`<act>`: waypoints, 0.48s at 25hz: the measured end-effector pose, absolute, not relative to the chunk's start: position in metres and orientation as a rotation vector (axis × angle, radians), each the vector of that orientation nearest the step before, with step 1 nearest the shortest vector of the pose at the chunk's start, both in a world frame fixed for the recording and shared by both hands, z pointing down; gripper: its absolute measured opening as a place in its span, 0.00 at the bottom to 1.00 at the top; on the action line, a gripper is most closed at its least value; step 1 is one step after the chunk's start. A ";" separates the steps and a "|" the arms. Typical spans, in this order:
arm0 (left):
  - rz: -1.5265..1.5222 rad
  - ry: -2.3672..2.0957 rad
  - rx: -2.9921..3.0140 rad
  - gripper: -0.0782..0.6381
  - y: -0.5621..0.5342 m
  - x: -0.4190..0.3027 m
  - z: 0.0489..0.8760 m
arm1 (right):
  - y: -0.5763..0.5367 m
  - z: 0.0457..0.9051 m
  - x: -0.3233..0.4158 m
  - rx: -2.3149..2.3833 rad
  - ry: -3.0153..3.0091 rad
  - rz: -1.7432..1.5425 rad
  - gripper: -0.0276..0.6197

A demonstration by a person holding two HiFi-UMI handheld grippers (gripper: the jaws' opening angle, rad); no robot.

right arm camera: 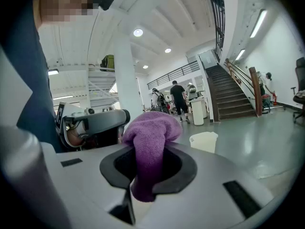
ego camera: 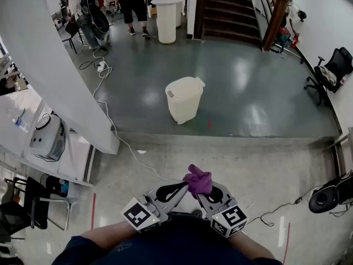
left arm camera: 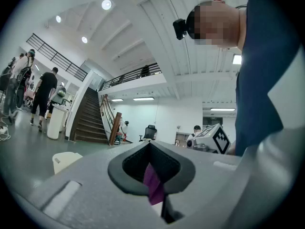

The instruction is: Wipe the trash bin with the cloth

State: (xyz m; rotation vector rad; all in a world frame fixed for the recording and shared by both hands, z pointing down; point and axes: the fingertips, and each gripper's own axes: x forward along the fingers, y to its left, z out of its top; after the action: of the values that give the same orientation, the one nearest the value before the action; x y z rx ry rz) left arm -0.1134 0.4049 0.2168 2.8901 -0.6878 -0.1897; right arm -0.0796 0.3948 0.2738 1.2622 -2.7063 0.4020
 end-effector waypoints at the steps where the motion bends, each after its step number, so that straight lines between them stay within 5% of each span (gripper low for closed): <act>1: -0.187 -0.687 2.890 0.09 0.405 -0.114 0.218 | 0.395 0.275 -0.081 1.258 -2.709 0.398 0.16; 12: -0.179 -0.697 2.893 0.09 0.402 -0.109 0.219 | 0.392 0.275 -0.078 1.227 -2.713 0.387 0.16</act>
State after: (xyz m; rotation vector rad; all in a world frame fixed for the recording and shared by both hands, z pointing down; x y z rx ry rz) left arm -0.1092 0.4017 0.2190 2.8929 -0.6974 -0.1794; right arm -0.0785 0.3921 0.2746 1.2272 -2.7133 0.3868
